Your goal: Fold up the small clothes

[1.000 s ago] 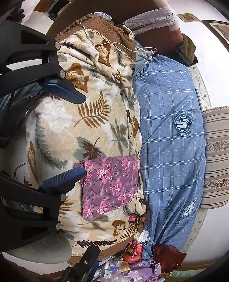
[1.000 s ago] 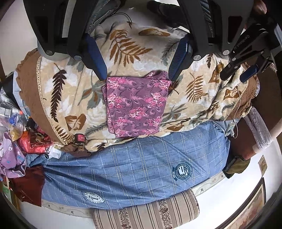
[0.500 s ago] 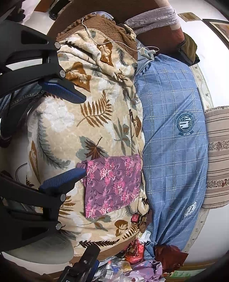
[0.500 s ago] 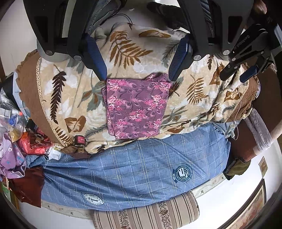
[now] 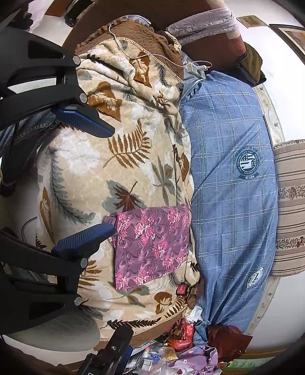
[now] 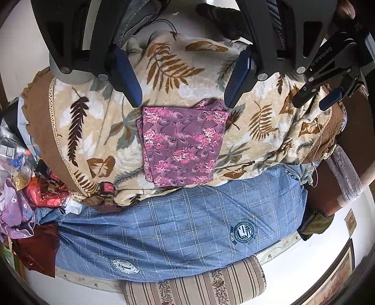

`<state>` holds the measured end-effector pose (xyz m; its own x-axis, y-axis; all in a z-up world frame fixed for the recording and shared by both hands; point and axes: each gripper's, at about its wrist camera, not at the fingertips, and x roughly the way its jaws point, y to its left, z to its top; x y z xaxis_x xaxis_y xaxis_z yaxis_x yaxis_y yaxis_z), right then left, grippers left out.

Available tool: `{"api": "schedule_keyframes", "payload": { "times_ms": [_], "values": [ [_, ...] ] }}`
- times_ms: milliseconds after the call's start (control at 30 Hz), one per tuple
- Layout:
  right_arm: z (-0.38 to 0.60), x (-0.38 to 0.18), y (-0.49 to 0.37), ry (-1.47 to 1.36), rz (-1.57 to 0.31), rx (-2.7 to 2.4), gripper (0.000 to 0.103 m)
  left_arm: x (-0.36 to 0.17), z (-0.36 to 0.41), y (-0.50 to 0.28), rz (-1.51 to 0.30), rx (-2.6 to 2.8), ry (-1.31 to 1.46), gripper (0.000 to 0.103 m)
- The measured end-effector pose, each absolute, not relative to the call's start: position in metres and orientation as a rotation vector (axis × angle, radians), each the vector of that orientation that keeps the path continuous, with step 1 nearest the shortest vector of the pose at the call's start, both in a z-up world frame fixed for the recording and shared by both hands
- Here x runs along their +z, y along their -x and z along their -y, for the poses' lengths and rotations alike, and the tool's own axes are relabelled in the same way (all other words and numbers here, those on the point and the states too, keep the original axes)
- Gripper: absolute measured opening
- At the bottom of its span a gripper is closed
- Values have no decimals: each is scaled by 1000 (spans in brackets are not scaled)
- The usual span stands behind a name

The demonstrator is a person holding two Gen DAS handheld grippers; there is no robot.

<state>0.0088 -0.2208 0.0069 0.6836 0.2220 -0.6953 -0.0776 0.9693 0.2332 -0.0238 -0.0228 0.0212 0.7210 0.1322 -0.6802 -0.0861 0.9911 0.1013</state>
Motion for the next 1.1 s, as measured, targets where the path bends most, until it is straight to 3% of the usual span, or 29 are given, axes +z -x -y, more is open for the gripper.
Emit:
{"api": "schedule_keyframes", "payload": {
  "times_ms": [1100],
  "values": [
    [218, 6, -11, -178, -809, 175, 75, 25, 20, 22, -752, 110, -66, 76]
  ]
}}
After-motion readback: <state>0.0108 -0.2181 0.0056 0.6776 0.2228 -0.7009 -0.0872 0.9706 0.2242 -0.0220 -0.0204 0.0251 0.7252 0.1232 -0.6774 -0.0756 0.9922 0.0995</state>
